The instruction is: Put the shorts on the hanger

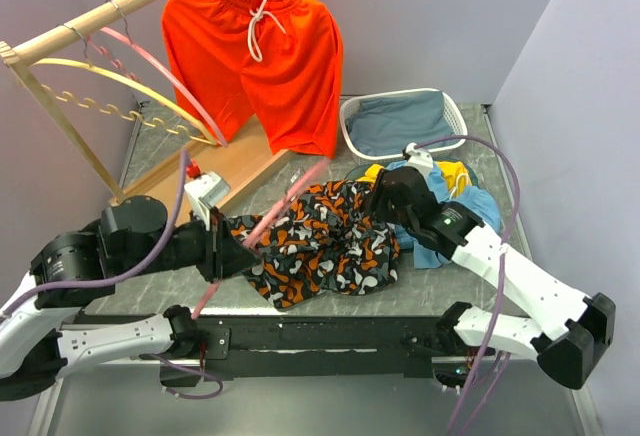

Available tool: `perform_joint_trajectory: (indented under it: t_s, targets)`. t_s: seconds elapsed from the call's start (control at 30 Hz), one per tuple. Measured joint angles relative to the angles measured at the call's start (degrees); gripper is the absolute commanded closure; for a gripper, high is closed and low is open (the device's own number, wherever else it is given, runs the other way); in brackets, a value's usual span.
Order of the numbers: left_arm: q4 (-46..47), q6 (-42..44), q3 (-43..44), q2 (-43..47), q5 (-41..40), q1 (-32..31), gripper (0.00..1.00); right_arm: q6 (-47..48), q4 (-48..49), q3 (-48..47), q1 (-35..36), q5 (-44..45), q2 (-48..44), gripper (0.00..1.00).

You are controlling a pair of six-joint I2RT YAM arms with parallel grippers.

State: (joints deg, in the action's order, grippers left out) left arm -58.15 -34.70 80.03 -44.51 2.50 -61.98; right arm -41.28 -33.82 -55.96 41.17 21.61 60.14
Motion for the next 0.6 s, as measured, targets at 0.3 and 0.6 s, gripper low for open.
perform_joint_trajectory:
  t_s: [0.3,0.6]
  targets:
    - [0.92,0.63,-3.74,0.79,9.86,0.00,0.99,0.61,-0.04,-0.02,0.00,1.68,4.59,0.54]
    - [4.74,0.66,-8.96,0.92,13.77,0.00,0.99,1.11,-0.11,0.04,0.00,3.61,5.22,1.00]
